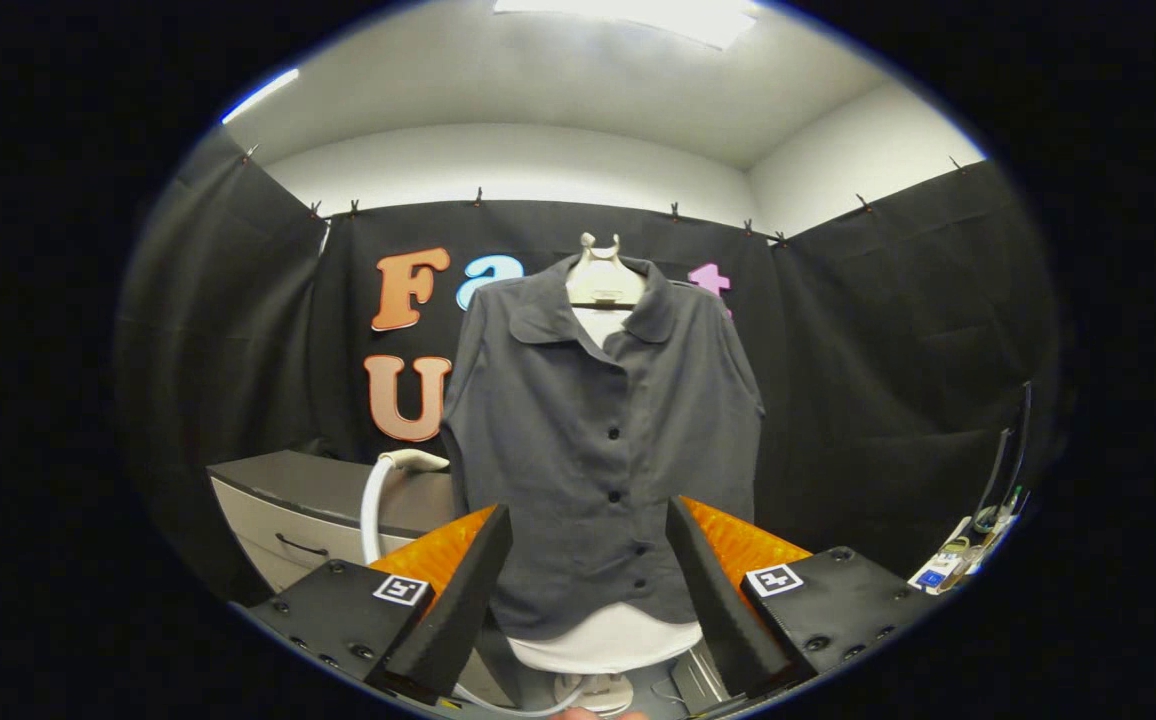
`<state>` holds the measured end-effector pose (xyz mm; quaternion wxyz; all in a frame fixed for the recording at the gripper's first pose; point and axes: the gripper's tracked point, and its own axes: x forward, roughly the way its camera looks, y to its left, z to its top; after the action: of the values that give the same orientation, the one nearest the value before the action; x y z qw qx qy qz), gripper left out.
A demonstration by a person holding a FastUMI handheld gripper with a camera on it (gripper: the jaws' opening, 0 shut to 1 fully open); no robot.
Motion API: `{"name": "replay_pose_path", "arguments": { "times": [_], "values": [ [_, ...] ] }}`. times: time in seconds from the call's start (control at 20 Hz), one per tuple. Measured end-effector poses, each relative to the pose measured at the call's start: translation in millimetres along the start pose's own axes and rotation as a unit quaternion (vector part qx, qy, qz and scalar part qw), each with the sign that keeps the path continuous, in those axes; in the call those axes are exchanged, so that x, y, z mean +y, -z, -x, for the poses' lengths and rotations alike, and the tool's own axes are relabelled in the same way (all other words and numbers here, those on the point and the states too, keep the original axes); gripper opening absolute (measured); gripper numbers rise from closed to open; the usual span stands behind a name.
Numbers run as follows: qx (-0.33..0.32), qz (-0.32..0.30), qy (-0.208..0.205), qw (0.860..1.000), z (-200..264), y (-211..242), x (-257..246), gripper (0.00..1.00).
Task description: Iron the clothes twice with a garment steamer, once on the left side and once on the right side.
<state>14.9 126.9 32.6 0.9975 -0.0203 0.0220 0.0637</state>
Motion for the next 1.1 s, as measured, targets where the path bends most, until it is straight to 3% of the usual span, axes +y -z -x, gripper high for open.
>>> {"name": "replay_pose_path", "arguments": {
  "times": [0.3,0.65,0.85,1.0,1.1],
  "values": [
    [0.014,0.006,-0.090,0.996,-62.8,-57.2,108.9,0.99],
    [0.054,0.045,-0.175,0.982,-184.1,-102.5,265.5,0.98],
    [0.125,0.105,-0.209,0.964,-272.4,-61.6,343.8,0.98],
    [0.202,0.123,-0.202,0.950,-333.2,1.5,372.2,0.98],
    [0.251,0.136,-0.176,0.942,-373.4,50.0,369.0,0.98]
  ]
}}
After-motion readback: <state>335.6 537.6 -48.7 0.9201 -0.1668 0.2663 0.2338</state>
